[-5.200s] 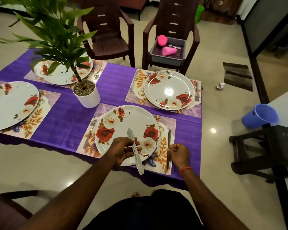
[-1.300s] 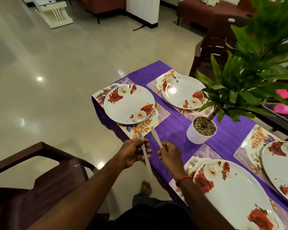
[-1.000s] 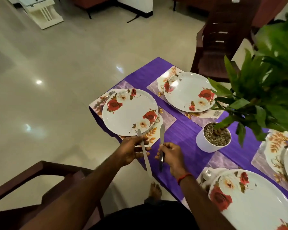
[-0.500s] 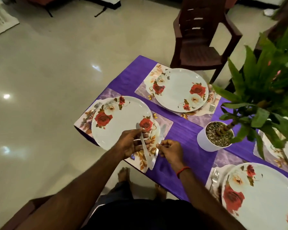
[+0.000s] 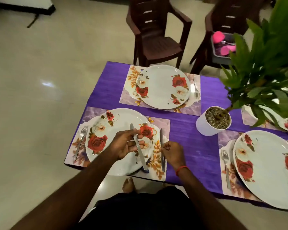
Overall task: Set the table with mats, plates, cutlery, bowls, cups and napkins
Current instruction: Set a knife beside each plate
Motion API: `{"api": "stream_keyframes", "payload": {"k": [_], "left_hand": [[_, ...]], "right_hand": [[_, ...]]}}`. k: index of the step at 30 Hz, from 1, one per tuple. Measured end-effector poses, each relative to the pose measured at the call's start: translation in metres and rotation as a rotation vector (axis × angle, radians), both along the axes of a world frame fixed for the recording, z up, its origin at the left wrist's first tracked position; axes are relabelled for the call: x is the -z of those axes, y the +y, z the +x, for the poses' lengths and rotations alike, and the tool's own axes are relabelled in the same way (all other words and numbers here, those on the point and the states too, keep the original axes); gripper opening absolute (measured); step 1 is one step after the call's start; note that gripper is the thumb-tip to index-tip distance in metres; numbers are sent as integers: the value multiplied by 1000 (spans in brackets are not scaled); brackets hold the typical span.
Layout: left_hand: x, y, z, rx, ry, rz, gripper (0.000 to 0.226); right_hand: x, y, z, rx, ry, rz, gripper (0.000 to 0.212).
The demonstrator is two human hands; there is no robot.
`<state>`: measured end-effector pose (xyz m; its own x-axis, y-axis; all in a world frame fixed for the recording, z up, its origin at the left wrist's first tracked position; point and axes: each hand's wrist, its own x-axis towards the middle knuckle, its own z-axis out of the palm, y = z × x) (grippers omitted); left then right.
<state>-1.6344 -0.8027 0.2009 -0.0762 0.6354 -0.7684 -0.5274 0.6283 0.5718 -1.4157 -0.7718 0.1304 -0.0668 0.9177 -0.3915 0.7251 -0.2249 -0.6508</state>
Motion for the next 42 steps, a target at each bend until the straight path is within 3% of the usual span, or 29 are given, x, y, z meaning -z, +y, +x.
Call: {"api": "stream_keyframes", "payload": {"k": [6,10,15,42], "left_hand": [[5,5,-18,114,-7,-2,27],[4,13,-21,149,-12,1,29],[1,24,-16,203,-22,2,25],[9,29,-13,350,-33,-44,29]], "right_hand": [[9,-12,-4,97,-53,43,20],[9,-25,-6,14,-128,105,32],[17,-34,-8,-60,-244,151,20],[23,-50,-10,54,-404,139,34]]}}
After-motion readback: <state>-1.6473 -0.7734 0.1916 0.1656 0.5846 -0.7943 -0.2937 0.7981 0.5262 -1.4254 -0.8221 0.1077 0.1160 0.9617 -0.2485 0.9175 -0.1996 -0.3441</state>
